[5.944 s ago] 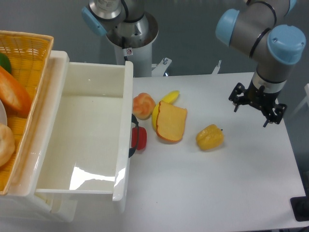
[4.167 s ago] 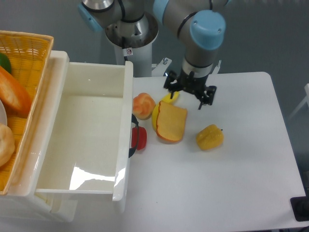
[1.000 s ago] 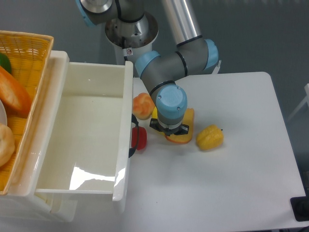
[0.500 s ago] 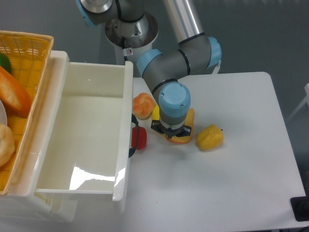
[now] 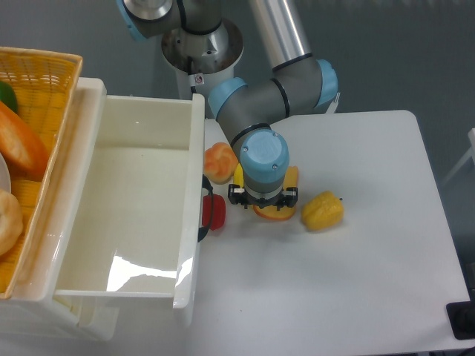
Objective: Pick up the bread slice
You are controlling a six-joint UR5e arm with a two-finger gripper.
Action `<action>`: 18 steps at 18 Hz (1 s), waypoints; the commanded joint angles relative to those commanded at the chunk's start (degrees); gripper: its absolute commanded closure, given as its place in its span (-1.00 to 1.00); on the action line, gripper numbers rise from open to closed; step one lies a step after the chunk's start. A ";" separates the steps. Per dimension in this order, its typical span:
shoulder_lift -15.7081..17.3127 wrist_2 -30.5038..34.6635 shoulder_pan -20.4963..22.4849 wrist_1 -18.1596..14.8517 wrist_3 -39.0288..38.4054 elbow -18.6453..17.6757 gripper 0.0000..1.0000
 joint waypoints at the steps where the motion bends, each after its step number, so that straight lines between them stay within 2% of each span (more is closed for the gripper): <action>1: -0.17 0.00 0.00 0.00 -0.52 0.00 -1.00; 4: -0.96 0.70 -0.44 0.00 -3.42 0.00 -1.00; 11: -2.55 2.20 -1.14 0.17 -4.48 -0.17 -0.99; 18: -3.95 3.08 -1.76 0.44 -6.24 -0.09 -0.74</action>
